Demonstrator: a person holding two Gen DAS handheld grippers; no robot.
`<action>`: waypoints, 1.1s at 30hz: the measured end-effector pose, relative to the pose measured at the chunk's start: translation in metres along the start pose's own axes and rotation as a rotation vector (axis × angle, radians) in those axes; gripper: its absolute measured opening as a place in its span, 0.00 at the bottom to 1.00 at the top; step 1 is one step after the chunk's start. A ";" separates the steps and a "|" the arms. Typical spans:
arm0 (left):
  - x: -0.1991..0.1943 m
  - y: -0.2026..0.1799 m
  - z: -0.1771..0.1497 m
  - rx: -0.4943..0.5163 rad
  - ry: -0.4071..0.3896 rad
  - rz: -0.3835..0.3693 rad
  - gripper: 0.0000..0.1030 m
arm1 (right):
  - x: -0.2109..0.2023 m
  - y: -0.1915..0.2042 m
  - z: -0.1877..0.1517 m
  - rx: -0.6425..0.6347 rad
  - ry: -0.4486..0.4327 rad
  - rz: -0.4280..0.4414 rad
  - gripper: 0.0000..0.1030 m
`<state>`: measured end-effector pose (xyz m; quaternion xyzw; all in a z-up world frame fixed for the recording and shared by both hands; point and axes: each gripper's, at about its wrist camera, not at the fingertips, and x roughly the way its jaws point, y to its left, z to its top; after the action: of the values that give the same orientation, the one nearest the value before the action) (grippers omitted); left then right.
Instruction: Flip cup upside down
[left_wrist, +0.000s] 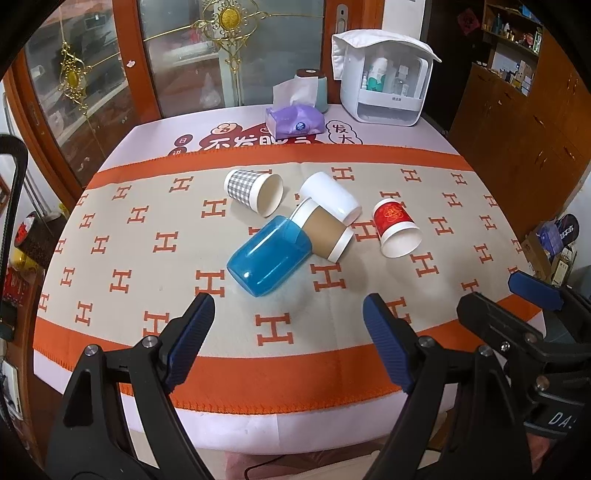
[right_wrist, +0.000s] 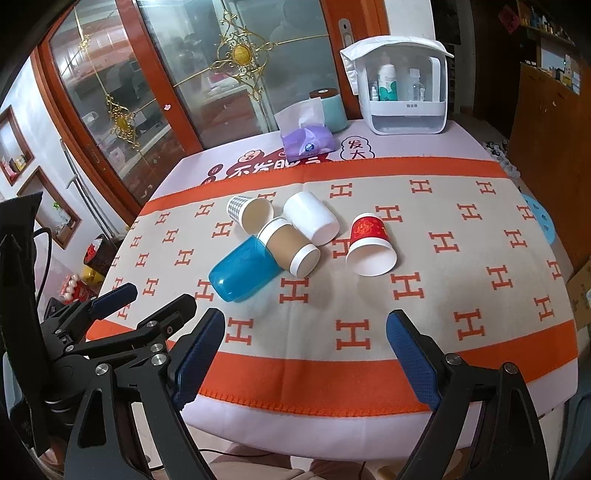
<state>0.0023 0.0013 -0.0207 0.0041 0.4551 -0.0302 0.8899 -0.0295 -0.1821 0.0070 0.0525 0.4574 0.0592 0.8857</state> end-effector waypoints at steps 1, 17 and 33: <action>0.001 0.000 0.001 0.002 -0.001 0.001 0.79 | 0.000 -0.001 -0.002 -0.001 -0.002 0.000 0.88; 0.008 0.010 0.007 0.004 0.000 0.011 0.79 | 0.015 0.005 0.005 0.008 0.006 0.005 0.88; 0.008 0.010 0.006 0.002 0.002 0.009 0.79 | 0.019 0.008 0.003 0.010 0.009 0.009 0.88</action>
<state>0.0127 0.0106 -0.0239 0.0071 0.4561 -0.0265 0.8895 -0.0171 -0.1710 -0.0054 0.0590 0.4614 0.0612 0.8831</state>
